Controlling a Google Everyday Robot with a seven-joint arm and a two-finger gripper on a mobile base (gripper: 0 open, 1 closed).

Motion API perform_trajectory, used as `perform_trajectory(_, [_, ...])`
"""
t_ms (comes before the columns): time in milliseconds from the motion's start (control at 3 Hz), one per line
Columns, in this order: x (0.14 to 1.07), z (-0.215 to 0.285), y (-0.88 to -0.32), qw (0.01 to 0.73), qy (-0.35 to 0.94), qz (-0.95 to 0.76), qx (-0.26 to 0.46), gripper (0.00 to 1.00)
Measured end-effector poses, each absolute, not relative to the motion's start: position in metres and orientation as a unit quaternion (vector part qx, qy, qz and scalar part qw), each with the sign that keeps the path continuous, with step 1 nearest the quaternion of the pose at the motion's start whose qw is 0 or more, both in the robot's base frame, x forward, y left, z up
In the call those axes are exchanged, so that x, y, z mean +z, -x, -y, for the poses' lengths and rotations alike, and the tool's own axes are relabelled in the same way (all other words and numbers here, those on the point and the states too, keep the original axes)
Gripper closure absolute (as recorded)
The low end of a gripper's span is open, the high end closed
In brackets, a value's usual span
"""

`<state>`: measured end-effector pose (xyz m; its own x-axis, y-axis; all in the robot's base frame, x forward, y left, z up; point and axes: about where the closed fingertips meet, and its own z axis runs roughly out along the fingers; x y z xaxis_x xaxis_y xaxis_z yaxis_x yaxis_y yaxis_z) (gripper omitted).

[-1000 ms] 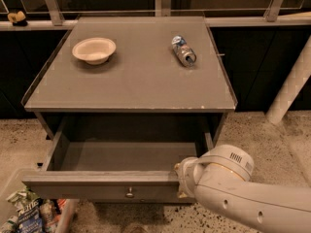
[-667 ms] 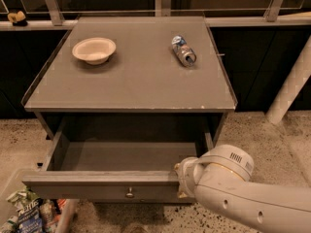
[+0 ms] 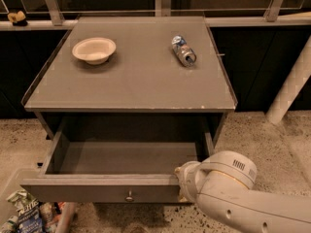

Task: Open top drawer

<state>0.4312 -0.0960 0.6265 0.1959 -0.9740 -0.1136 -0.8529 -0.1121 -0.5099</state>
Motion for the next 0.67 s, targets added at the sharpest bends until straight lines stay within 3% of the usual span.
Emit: perform_trajectory(667, [0.626,0.0961,-0.4247,0.241,0.733,-0.623,-0.126,1.0])
